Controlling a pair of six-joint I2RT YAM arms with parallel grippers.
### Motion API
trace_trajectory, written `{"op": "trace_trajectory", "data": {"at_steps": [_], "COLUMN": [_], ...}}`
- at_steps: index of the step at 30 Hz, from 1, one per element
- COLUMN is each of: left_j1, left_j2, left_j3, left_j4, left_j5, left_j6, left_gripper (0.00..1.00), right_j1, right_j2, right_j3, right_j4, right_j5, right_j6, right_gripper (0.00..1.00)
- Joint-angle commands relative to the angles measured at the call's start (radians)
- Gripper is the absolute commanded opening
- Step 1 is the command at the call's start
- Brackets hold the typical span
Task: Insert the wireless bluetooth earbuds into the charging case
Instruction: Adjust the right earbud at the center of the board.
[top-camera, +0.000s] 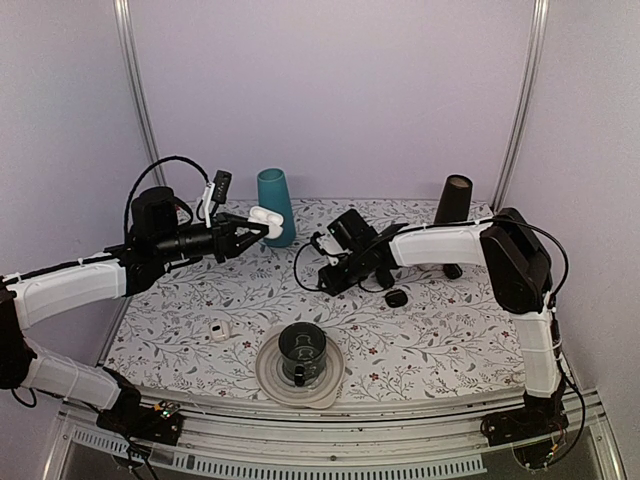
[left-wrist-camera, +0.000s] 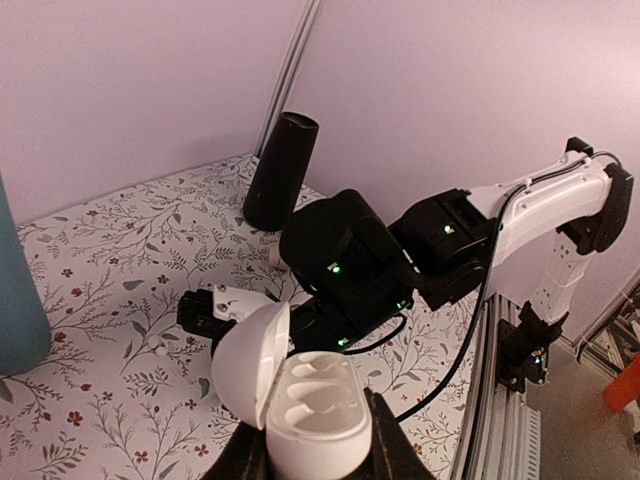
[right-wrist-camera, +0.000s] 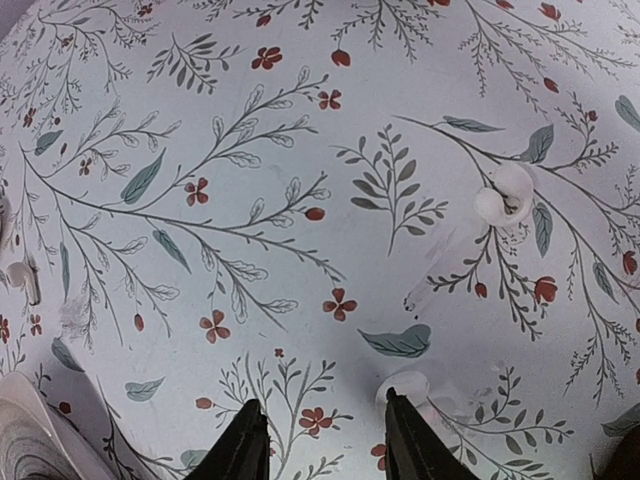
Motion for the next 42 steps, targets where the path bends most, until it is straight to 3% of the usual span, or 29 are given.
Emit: {"op": "trace_trajectory", "data": {"at_steps": [1,27,42], "left_j1": [0.013,0.013,0.013], "left_j2": [-0.019,-0.019,-0.016], "left_j3": [0.027,0.031,0.034], "left_j4": [0.005,0.000,0.003], "left_j5": [0.002,0.002,0.003], "left_j6": [0.006,0.009,0.009], "left_gripper": [0.00,0.00,0.00], "right_j1": [-0.006,-0.039,-0.015], "right_j2": [0.033,0.065,-0.004], "right_j3": [0.015,0.017,0.043], "right_j4": [-0.009,-0.006,-0.044], "right_j5": [-0.014,0.000,0.021], "right_j6": [0.009,0.017,-0.004], "right_gripper": [0.40,0.38,0.38]}}
